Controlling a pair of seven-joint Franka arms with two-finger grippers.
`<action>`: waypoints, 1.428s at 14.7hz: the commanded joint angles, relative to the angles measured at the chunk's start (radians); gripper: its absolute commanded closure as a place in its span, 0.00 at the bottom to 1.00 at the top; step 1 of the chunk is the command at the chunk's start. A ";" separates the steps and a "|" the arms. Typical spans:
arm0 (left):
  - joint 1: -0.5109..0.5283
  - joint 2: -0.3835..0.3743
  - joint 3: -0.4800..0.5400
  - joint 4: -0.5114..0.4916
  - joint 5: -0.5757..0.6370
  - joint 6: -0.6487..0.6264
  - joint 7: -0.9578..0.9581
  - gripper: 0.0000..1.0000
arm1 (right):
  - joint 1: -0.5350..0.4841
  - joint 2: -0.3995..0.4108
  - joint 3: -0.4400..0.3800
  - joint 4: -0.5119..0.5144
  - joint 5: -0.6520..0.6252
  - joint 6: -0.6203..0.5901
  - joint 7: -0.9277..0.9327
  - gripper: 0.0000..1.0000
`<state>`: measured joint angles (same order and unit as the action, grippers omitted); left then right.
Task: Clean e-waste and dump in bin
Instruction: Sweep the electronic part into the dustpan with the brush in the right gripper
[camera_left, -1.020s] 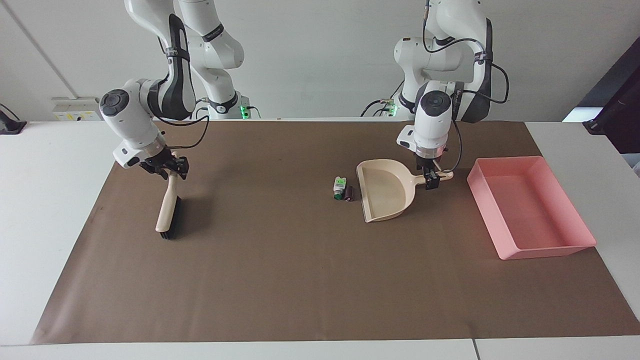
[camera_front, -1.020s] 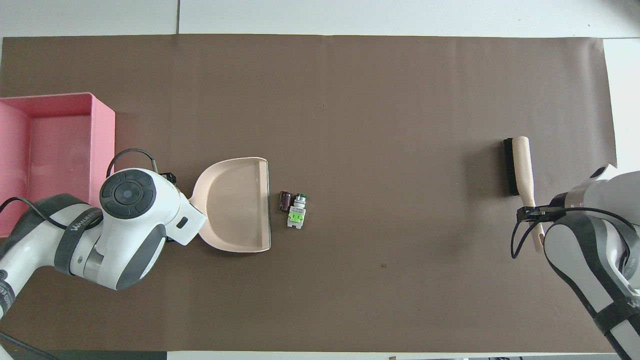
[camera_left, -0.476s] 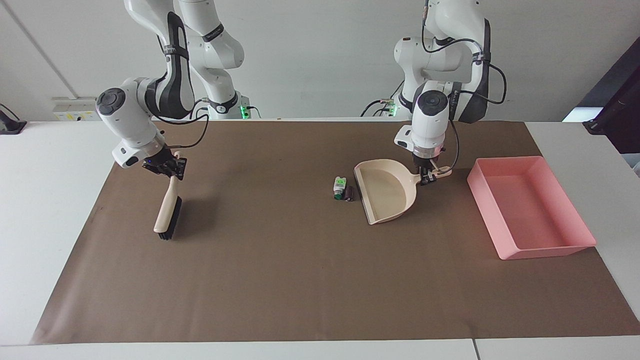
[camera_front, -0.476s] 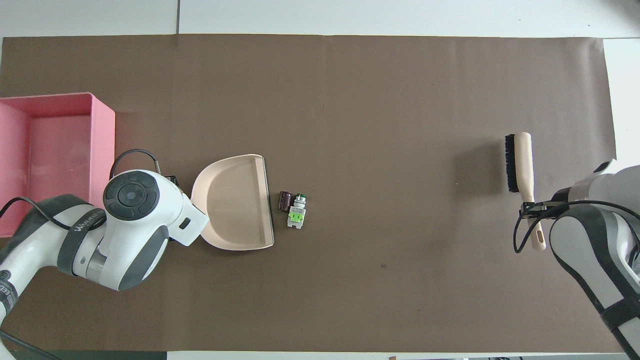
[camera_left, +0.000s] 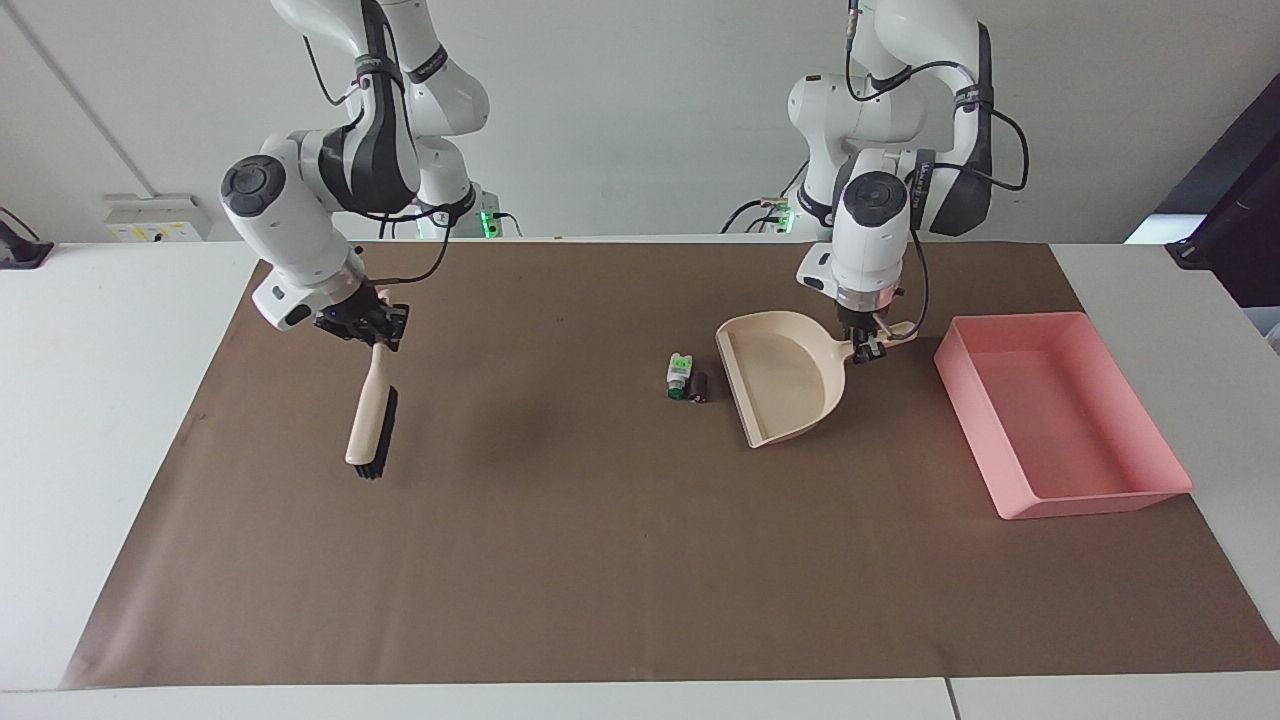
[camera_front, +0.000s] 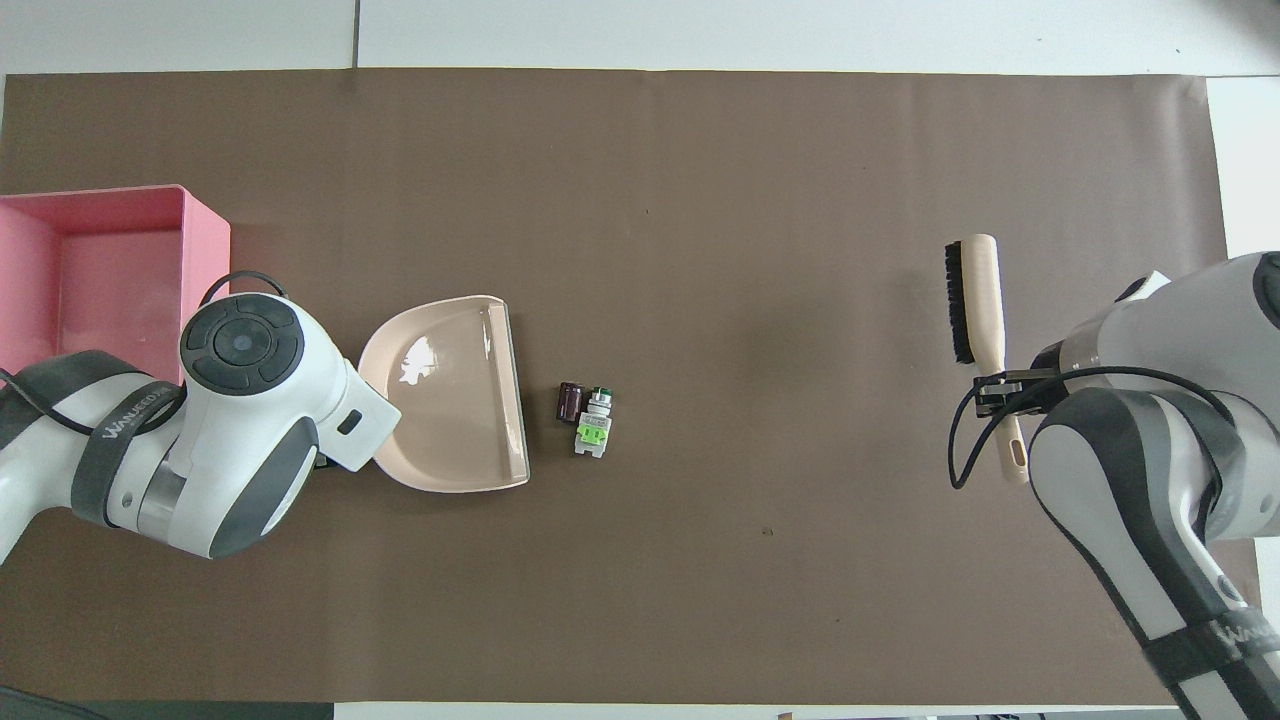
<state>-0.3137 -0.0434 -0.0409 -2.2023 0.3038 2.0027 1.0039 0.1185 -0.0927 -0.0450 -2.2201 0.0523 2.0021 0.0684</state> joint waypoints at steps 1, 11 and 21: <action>-0.057 0.037 0.006 0.047 0.075 -0.047 0.005 1.00 | 0.165 0.013 0.000 0.017 -0.046 -0.012 0.173 1.00; -0.137 0.100 0.004 0.049 0.155 -0.041 -0.010 1.00 | 0.556 0.060 0.005 0.020 -0.062 0.009 0.436 1.00; -0.166 0.131 0.004 0.032 0.155 -0.032 -0.087 1.00 | 0.696 0.289 0.008 0.224 -0.052 0.044 0.583 1.00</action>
<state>-0.4467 0.0578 -0.0440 -2.1782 0.4456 1.9831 0.9499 0.8048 0.1372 -0.0349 -2.0707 -0.0040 2.0495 0.6230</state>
